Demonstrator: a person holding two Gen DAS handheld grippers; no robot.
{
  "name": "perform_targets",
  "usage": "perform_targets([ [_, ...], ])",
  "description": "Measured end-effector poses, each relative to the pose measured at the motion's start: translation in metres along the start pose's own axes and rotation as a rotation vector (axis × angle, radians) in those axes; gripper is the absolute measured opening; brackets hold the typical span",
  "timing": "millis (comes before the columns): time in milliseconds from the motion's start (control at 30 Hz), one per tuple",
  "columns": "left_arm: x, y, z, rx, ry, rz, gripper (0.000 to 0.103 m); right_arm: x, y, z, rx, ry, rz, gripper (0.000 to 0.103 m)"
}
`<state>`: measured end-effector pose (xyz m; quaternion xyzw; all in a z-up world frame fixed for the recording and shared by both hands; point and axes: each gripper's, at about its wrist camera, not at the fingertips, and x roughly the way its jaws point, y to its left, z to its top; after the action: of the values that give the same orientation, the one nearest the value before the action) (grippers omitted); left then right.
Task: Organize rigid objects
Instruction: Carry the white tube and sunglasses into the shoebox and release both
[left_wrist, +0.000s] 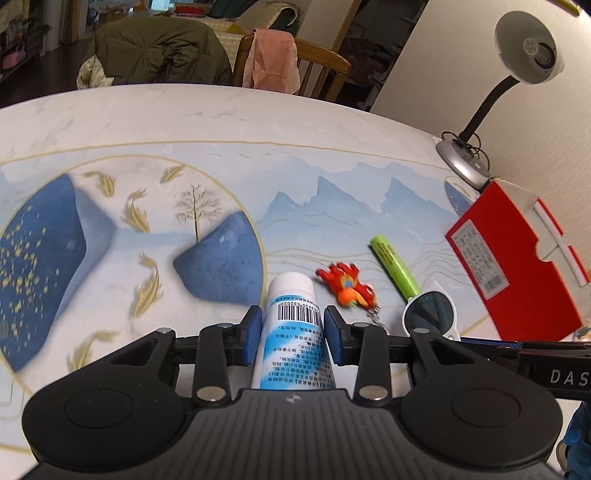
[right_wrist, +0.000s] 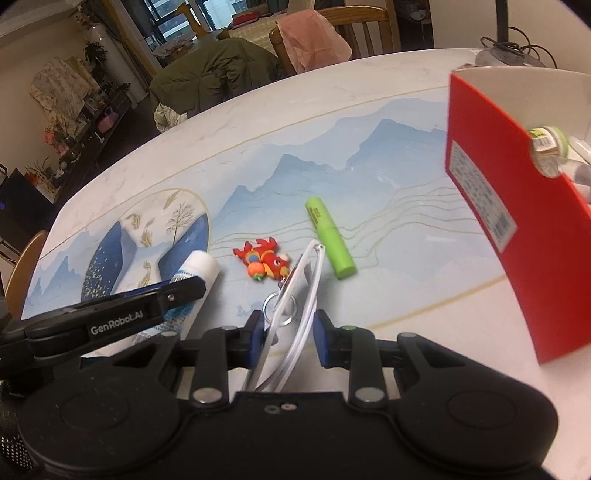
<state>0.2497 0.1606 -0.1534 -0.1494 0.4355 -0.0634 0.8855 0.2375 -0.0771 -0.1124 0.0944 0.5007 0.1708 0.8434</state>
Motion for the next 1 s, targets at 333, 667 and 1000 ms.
perform_targets([
  [333,-0.029,-0.020,-0.009,0.017,-0.004,-0.050,0.013,-0.042,-0.009,-0.009,0.028,-0.050,0.046,0.027],
  [667,-0.035,-0.037,-0.035,0.075,0.048,-0.066,0.016,-0.069,-0.028,-0.021,0.057,-0.087,0.064,0.027],
  [1000,0.002,-0.075,-0.055,0.125,0.113,-0.061,0.075,-0.090,-0.046,-0.030,0.068,-0.126,0.062,0.027],
])
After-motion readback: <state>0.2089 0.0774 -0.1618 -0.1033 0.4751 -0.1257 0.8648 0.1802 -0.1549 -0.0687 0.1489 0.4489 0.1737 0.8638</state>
